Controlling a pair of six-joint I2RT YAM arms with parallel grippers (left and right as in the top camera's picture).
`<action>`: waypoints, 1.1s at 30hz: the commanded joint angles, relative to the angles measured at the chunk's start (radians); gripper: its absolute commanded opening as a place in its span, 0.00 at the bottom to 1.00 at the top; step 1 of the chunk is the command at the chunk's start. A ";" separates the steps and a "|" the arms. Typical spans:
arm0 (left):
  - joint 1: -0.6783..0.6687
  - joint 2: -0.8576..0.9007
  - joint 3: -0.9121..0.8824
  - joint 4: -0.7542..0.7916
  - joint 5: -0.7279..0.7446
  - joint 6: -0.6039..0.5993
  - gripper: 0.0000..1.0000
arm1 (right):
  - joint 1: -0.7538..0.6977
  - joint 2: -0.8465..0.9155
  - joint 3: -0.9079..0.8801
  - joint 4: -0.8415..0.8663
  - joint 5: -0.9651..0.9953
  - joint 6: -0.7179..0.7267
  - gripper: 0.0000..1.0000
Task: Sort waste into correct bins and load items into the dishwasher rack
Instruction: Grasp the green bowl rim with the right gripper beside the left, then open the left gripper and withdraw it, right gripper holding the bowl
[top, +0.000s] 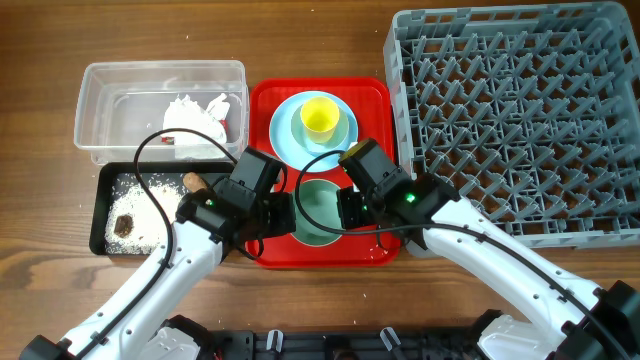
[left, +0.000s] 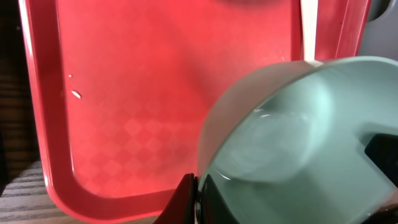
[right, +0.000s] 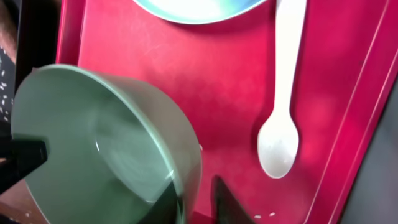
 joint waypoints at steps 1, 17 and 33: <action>-0.003 -0.013 -0.005 0.004 0.008 0.024 0.04 | 0.004 -0.001 0.016 0.004 0.014 -0.023 0.33; -0.004 0.125 -0.005 0.053 0.018 0.008 0.04 | 0.004 -0.098 0.092 -0.042 -0.053 -0.052 0.53; 0.157 -0.071 -0.005 -0.068 -0.067 0.021 0.22 | 0.065 -0.060 0.087 0.009 -0.174 -0.023 0.55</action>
